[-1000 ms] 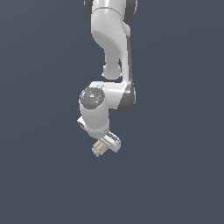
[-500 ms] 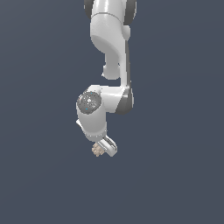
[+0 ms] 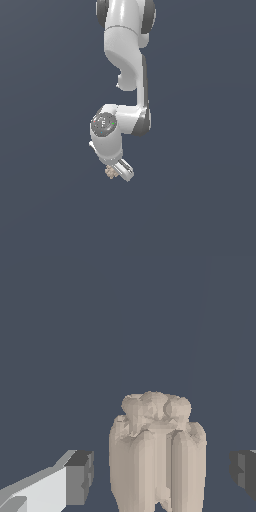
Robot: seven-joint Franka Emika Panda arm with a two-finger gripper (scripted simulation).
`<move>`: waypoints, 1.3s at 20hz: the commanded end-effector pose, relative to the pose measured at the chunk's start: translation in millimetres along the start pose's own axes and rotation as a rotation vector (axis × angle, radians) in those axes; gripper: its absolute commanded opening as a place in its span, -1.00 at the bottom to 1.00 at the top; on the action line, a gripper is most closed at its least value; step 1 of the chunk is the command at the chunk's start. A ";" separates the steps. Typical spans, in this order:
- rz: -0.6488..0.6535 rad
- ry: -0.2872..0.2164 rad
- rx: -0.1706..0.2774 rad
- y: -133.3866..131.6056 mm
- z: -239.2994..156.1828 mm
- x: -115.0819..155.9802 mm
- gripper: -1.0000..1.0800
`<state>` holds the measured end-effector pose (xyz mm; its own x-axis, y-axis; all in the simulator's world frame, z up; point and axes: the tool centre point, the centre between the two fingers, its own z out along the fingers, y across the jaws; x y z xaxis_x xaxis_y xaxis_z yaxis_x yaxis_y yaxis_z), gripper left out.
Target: Pick up the object and move it to a goal position.
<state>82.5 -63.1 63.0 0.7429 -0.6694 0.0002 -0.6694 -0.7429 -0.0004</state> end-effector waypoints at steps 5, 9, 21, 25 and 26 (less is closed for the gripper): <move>0.002 0.000 0.000 0.2 22.3 0.1 0.92; 0.002 0.000 0.000 -0.5 21.3 0.7 -1.00; 0.002 0.000 0.000 -0.7 20.4 0.1 -1.00; 0.002 0.000 0.000 -2.9 13.2 -4.6 -1.00; 0.002 0.000 0.000 -3.8 10.2 -6.6 -1.00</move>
<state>80.8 -58.7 48.4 0.7413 -0.6712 -0.0009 -0.6712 -0.7413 0.0009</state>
